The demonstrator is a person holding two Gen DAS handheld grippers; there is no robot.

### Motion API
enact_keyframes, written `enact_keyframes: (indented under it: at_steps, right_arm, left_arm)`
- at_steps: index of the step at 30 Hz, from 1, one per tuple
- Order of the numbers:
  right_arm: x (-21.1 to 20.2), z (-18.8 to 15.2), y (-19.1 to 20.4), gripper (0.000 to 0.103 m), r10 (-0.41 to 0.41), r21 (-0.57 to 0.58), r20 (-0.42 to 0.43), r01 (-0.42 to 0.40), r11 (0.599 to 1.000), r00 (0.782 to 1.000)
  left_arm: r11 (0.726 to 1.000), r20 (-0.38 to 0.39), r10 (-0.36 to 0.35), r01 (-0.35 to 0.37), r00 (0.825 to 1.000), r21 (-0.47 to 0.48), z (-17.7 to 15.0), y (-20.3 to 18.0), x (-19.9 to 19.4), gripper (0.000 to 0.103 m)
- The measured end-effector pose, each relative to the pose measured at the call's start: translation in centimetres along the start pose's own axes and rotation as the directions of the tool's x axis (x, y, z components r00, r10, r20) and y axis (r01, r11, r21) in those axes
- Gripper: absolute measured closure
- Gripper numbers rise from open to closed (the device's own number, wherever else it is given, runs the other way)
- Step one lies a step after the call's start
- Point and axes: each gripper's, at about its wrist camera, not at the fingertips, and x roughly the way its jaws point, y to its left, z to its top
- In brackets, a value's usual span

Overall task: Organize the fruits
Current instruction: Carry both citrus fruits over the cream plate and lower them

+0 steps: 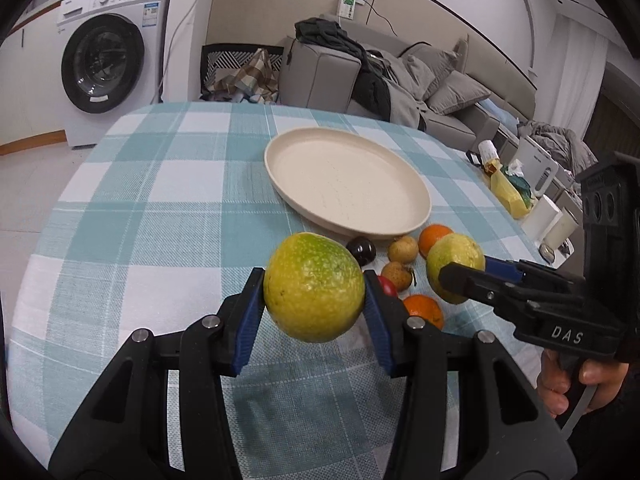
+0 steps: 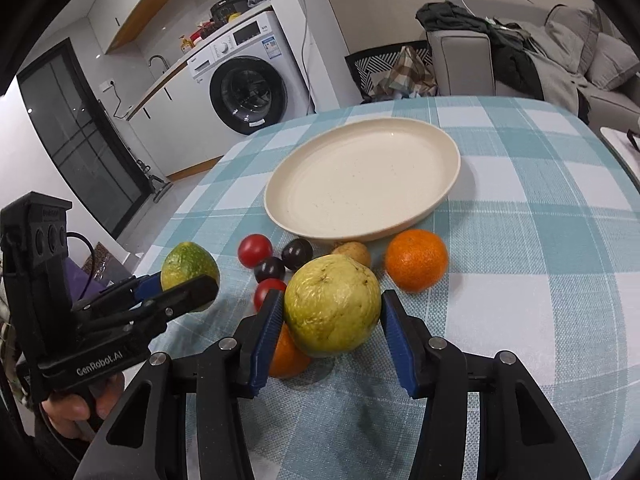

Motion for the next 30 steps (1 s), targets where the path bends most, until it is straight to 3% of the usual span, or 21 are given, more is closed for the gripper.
enact_keyframes:
  at_steps: [7, 30]
  right_arm:
    - [-1.0, 0.9, 1.0, 0.053, -0.020, -0.042, 0.033, 0.022, 0.999, 0.999]
    - [0.8, 5.3, 0.0, 0.052, -0.021, -0.036, 0.029, 0.022, 0.999, 0.999]
  left_arm:
    - [1.000, 0.013, 0.019, -0.019, 1.000, 0.000, 0.8, -0.8, -0.9, 0.058]
    - [0.999, -0.043, 0.046, -0.045, 0.998, 0.031, 5.3, -3.1, 4.6, 0.058]
